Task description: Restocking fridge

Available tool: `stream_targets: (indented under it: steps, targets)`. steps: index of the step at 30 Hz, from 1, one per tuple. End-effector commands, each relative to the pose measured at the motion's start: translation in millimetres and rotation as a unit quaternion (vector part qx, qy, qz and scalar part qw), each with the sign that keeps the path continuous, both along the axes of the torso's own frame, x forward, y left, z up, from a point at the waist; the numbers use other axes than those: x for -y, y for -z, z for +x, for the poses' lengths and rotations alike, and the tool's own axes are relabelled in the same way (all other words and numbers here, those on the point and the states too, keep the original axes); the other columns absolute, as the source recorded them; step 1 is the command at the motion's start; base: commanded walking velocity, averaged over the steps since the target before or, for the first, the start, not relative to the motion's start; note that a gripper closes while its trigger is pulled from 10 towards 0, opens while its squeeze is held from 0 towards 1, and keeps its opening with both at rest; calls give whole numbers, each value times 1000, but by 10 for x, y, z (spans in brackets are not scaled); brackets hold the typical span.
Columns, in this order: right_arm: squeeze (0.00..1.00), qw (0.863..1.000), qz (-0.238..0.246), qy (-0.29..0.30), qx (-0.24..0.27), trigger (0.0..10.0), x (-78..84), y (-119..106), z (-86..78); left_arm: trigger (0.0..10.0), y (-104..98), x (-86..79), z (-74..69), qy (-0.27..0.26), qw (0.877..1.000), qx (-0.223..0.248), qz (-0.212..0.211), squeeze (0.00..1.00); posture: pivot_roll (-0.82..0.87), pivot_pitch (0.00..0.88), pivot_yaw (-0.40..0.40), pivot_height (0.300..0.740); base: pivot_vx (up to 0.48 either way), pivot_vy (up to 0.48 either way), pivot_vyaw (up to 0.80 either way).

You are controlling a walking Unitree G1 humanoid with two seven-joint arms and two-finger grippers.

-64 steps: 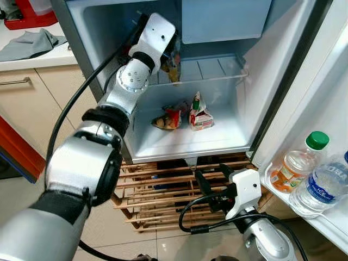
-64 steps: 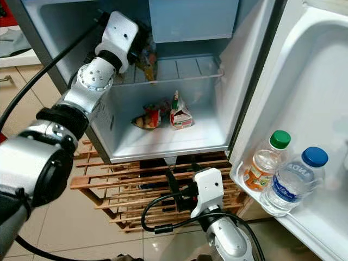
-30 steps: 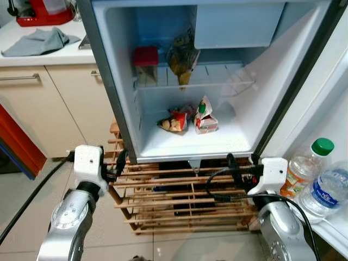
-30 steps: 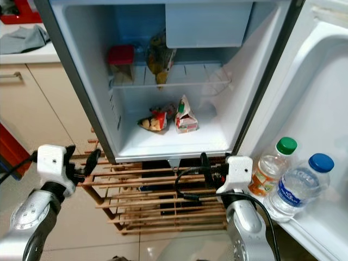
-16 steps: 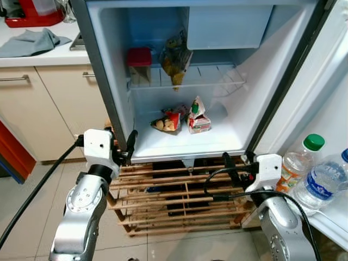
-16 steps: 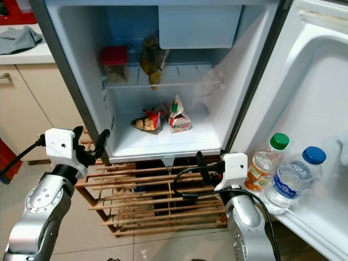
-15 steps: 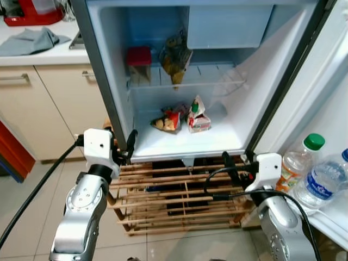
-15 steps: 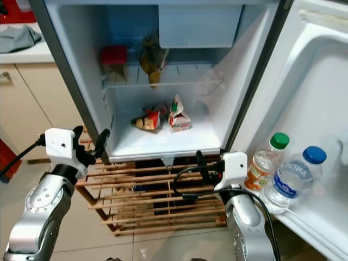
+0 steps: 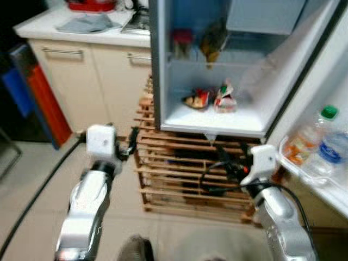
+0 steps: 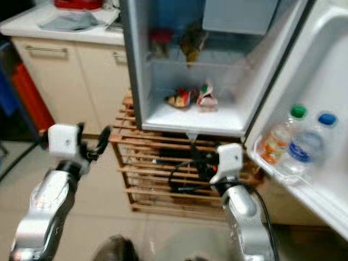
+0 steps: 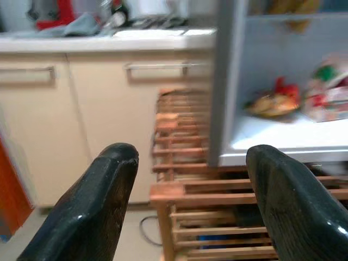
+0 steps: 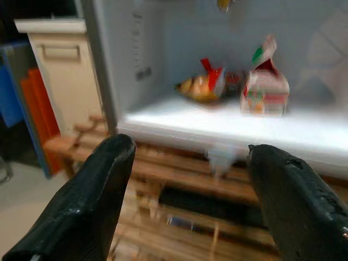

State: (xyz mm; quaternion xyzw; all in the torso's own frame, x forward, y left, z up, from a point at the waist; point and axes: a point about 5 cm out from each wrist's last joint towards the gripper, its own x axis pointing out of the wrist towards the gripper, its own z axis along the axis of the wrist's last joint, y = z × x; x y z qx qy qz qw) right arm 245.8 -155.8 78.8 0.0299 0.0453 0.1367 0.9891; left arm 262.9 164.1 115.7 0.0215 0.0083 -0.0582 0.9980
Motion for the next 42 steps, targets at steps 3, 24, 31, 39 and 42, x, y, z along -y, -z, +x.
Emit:
stream_targets:
  steps: [3,24,31,39,42]
  targets:
    - [78,1000,-4,-11,-4,10000,-16,11,-79,10000,-88,76,35,33,999,20,7,0,-181,0,28,740,0,-444,0]
    - [75,913,-177,-60,-363,10000,649,1287,-1136,10000,165,101,80,59,998,-27,4,0,-220,0,65,740,0,-372,0]
    - [67,808,-278,213,-474,10000,1636,1383,-1415,10000,753,-77,32,51,963,-243,102,0,-221,0,74,740,0,0,0]
    - [63,776,-306,473,-283,10000,2432,523,-845,10000,1152,-104,-158,114,916,-353,151,0,-238,0,88,740,0,0,0]
    - [59,799,-302,475,-212,10000,2436,239,-513,10000,1208,-141,-159,120,907,-362,177,0,-239,0,88,740,0,0,0]
